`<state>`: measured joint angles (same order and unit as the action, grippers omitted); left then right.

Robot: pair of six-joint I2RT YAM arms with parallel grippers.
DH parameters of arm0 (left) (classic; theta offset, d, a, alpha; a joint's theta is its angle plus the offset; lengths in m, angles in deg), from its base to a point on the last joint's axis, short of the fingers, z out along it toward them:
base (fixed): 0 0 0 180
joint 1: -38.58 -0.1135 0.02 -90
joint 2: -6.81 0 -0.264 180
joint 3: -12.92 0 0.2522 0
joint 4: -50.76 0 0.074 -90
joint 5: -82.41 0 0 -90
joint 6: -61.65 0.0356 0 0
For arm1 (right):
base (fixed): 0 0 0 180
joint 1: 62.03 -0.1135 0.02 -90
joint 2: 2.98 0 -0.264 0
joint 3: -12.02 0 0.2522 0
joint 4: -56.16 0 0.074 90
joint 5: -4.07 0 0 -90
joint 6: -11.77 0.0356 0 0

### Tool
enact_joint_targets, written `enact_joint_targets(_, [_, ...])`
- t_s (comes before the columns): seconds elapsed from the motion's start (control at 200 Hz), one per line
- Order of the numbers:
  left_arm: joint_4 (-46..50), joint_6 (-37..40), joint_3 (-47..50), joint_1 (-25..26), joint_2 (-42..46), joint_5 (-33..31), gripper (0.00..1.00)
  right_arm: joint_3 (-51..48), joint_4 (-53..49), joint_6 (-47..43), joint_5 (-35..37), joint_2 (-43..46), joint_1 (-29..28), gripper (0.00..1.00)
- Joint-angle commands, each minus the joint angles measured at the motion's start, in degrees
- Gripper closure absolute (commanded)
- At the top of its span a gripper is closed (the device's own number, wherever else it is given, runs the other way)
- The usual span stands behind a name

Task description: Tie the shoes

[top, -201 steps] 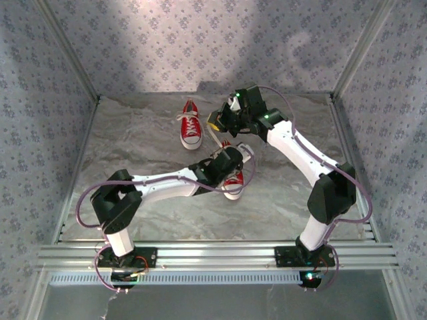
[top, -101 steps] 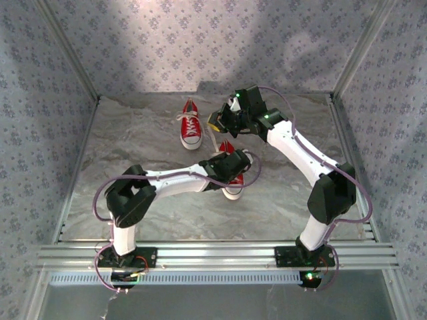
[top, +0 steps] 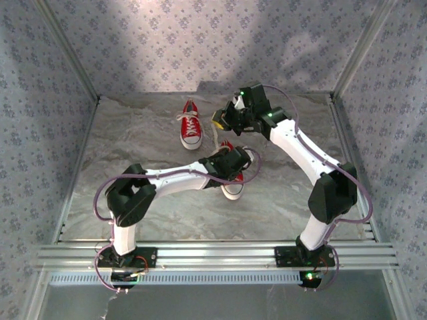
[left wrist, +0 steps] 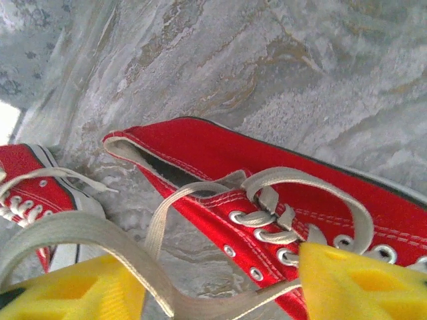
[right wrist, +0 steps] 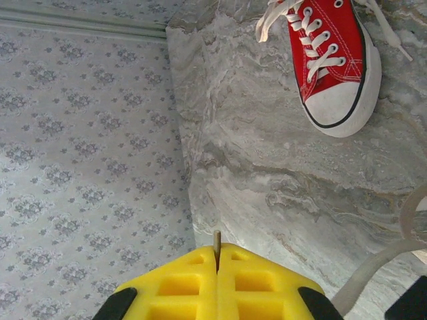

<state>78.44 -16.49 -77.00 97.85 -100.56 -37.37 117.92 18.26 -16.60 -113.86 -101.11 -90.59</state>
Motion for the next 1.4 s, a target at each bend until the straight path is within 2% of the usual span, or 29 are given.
enact_joint_targets(0.0, [-1.66,-2.37,0.19,-0.2,4.22,3.12,0.32,-0.2,-1.2,-1.36,-0.35,2.3,0.88,1.0])
enact_joint_targets(0.11, [-3.55,-3.97,2.04,-0.2,7.61,6.45,0.21,-0.38,-1.22,-1.51,-0.51,2.15,1.57,1.0])
enact_joint_targets(0.24, [-6.7,-6.51,5.78,-0.2,12.52,10.38,0.15,-0.54,-0.98,-1.64,-0.81,1.72,2.14,1.0])
enact_joint_targets(0.46, [-9.94,-10.17,11.22,-1.14,17.58,12.9,0.15,-1.25,-0.25,-1.61,-1.14,1.14,2.49,1.0])
enact_joint_targets(0.74, [-9.09,-11.37,10.37,-3.51,15.61,13.79,0.21,-1.61,-0.09,-1.73,-0.9,1.43,2.45,1.0])
enact_joint_targets(0.894, [-6.44,-9.94,6.92,-3.98,12.85,16.2,0.21,-1.61,-0.12,-1.77,-1.04,1.47,2.34,1.0])
enact_joint_targets(1.084, [-10.3,-9.41,8.51,-3.96,14.07,19.38,0.21,-1.61,-0.13,-1.75,-1.24,1.61,2.35,1.0])
enact_joint_targets(1.394, [-11.0,-4.33,7.34,-3.89,11.93,16.49,0.21,-0.95,0.97,-0.88,-3.27,2.25,1.25,1.0])
